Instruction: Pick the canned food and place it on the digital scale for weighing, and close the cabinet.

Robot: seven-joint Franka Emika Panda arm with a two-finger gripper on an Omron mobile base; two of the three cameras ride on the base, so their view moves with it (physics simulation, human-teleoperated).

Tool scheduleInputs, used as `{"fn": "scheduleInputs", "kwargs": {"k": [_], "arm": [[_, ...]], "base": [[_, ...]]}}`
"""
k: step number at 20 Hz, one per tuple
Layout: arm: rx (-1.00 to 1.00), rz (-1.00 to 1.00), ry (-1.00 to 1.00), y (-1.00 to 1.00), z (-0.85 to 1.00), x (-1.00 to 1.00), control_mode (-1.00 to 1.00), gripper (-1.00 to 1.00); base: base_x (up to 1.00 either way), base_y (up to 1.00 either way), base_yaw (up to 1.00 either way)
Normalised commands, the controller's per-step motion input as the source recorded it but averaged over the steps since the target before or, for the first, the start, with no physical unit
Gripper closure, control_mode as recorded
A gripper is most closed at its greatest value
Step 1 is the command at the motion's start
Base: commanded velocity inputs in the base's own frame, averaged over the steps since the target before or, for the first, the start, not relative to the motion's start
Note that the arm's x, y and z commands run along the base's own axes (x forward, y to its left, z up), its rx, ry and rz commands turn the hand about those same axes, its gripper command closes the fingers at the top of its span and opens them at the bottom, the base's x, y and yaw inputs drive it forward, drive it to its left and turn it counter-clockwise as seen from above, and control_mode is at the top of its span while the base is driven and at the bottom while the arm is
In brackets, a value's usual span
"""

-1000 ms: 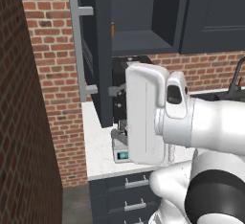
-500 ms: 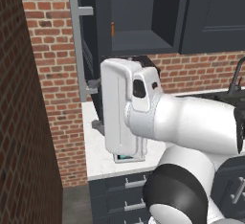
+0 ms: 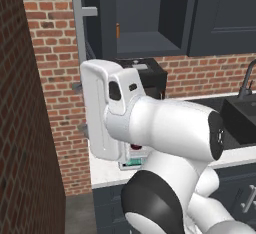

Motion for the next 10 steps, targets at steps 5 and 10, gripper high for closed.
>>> {"fn": "scheduleInputs", "kwargs": {"k": [5, 10], "arm": [[-0.03, 0.00, 0.00, 0.12, -0.11, 0.36, -1.00, -1.00], [-0.13, -0.02, -0.01, 0.47, -0.31, 0.41, -1.00, -1.00]], "base": [[0.00, 0.00, 0.00], [0.00, 0.00, 0.00]]}}
